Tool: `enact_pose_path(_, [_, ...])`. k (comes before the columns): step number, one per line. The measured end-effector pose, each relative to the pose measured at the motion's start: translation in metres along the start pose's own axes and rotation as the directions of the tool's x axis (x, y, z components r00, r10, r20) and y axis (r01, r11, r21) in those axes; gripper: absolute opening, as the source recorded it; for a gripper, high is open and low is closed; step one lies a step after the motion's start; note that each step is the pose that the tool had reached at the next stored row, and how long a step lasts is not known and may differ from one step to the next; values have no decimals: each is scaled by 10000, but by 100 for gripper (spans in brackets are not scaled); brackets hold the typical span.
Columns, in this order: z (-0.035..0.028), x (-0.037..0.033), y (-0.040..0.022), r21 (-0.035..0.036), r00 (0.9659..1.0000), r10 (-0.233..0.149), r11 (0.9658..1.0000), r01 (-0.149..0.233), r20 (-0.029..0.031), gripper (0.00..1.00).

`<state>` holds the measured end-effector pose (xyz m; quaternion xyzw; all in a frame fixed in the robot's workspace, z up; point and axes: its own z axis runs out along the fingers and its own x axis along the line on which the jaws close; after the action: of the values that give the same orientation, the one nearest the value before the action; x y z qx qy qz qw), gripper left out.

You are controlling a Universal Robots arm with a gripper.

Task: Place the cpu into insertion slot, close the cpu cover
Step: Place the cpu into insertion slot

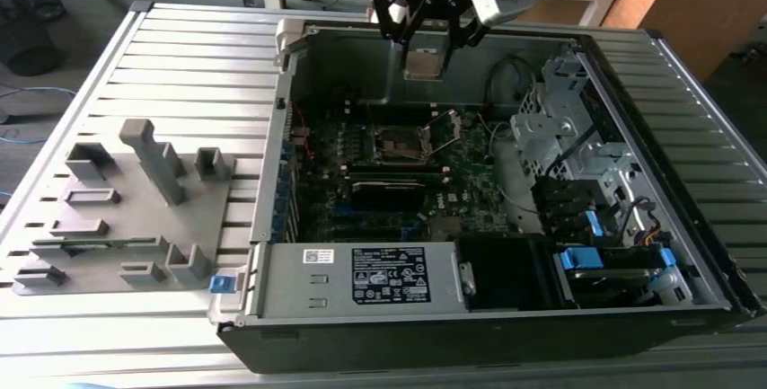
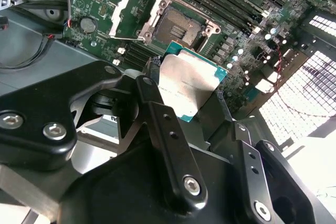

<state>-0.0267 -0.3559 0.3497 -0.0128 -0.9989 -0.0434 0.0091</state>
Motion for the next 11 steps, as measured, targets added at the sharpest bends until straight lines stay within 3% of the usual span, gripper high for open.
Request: enact_pose_path(11, [33,18,-3,-3,10000,0,10000,0,2,54])
